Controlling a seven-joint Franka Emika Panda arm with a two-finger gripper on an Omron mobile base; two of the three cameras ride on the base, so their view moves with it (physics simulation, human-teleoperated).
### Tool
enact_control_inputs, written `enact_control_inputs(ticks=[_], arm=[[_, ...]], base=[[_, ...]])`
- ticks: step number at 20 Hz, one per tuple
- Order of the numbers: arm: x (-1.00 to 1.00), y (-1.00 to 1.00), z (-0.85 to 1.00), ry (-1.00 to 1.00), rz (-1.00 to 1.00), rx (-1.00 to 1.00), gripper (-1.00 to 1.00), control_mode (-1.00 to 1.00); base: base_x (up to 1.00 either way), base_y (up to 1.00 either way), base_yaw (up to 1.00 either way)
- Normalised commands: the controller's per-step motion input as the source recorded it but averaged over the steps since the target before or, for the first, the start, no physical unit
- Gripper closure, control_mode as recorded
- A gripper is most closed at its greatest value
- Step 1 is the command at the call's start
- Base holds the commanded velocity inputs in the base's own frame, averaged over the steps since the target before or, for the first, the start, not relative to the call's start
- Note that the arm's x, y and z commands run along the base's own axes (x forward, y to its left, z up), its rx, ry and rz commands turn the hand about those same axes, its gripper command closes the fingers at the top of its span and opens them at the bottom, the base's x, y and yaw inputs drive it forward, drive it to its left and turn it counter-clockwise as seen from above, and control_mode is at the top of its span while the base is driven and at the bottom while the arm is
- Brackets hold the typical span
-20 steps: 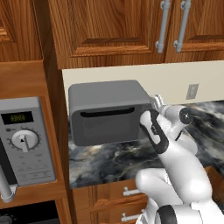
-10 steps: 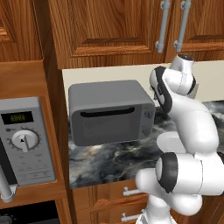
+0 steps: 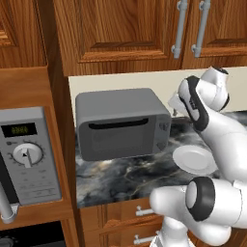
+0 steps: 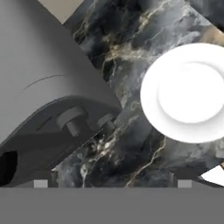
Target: Pull the toaster oven rack outwards. Pick up the baguette from the plate and place it on the toaster oven rack. Close the toaster oven door fully and set the temperature to the lowest setting.
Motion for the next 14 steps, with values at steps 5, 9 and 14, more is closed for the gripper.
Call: enact_control_inputs(ticks=[5,9,14], arm=[[0.00,-0.02,0.00,-0.25,0.61,-0.04,-1.00,-1.00],[-0.01,0.00,-0.03,-0.37,0.58,-0.09,-1.00,-1.00],[-0.13,0.05,-0.37,-0.61,0.15,-0.09,-1.00,-1.00]], base=[[0.00,0.00,0.00],[0.00,0.00,0.00],[0.00,0.00,0.00]])
